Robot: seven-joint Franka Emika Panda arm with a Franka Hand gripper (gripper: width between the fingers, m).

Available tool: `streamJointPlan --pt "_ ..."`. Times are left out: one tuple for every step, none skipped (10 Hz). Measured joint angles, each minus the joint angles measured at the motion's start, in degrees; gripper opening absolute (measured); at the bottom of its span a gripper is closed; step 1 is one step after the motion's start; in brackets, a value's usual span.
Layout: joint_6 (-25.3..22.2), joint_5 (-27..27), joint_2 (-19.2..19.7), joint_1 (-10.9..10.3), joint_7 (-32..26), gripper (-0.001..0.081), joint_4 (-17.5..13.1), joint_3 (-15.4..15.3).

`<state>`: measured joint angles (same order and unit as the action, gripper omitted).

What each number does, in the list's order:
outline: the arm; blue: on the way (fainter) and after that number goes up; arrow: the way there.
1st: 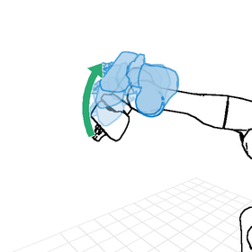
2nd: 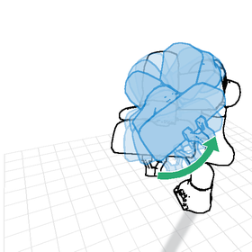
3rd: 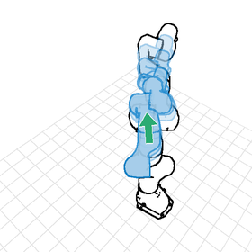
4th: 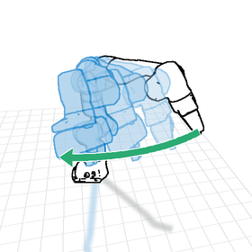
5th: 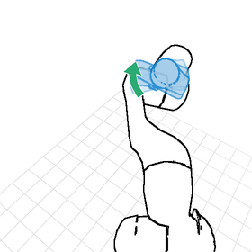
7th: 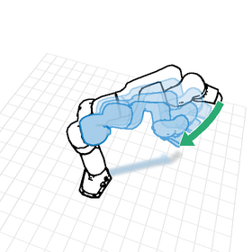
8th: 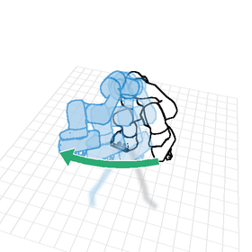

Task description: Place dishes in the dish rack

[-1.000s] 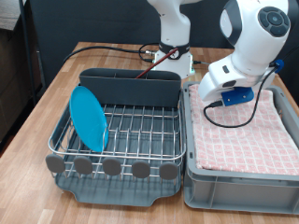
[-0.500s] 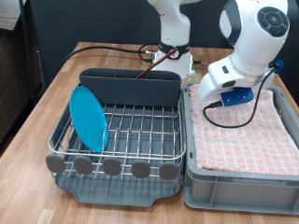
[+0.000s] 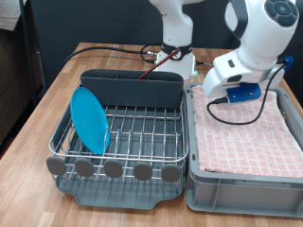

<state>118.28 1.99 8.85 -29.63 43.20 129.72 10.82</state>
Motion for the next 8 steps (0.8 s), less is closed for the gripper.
streamJointPlan --pt "0.03 -1.04 -0.99 0.0 1.08 0.0072 -0.44 0.41" --pt "0.47 -2.11 -2.1 0.01 1.91 0.0072 -0.68 0.89" --pt "1.24 -3.56 -3.27 0.03 3.03 0.0072 -0.84 1.46" --pt "2.14 -5.68 -4.45 0.04 4.86 0.0072 -0.93 2.02" --pt "3.49 -8.31 -5.7 0.06 7.48 0.0072 -0.94 2.52" --pt "5.5 -10.95 -7.01 0.09 9.91 0.0072 -0.74 2.93" --pt "7.44 -12.54 -8.42 0.08 12.07 0.0072 0.6 3.06" --pt "6.6 -12.14 -8.25 0.07 11.5 0.0072 0.51 3.06"
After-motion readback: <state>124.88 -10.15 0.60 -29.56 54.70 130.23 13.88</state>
